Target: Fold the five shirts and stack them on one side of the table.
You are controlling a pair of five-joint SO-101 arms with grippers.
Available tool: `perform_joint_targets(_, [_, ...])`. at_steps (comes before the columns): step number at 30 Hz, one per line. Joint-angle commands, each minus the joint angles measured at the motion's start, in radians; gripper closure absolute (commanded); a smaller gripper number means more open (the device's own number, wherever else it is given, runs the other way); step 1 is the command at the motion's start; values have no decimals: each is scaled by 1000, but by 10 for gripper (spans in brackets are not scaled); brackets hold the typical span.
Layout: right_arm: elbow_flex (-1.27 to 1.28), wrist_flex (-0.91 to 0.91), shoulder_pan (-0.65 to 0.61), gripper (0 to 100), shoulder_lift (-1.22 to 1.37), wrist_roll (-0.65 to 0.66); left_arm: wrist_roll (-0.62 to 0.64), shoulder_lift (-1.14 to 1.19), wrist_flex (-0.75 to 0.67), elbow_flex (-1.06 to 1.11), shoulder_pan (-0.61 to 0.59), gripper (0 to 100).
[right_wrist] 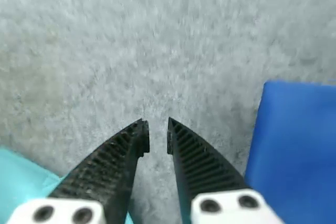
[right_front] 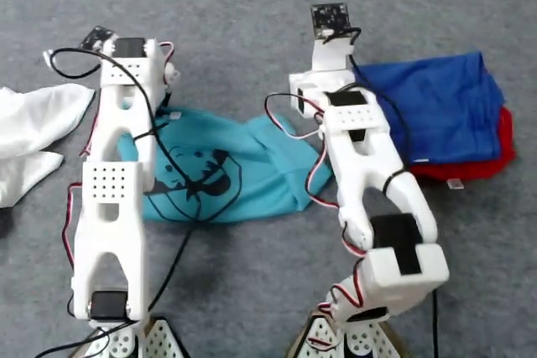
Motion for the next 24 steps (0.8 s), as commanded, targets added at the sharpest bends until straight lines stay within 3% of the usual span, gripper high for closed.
perform_joint_targets(1, [5,-14,47,925,-113,-6,-95,-67,143,-181,-41,981])
perform_joint_targets(5, [50,91,39,925,-254,152,-201,-154,143,-207,-69,982])
perform_joint_targets(8, [51,282,39,925,-384,302,-235,-303,143,-72,-91,982])
perform_joint_targets(13, [53,459,36,925,-513,359,-261,-710,141,367,-144,982])
perform_joint_targets(18, [50,479,-77,923,-504,359,-368,-1132,133,885,-190,981])
perform_joint_targets(24, [-53,474,-242,922,-329,350,-712,-1495,-28,1410,-394,981])
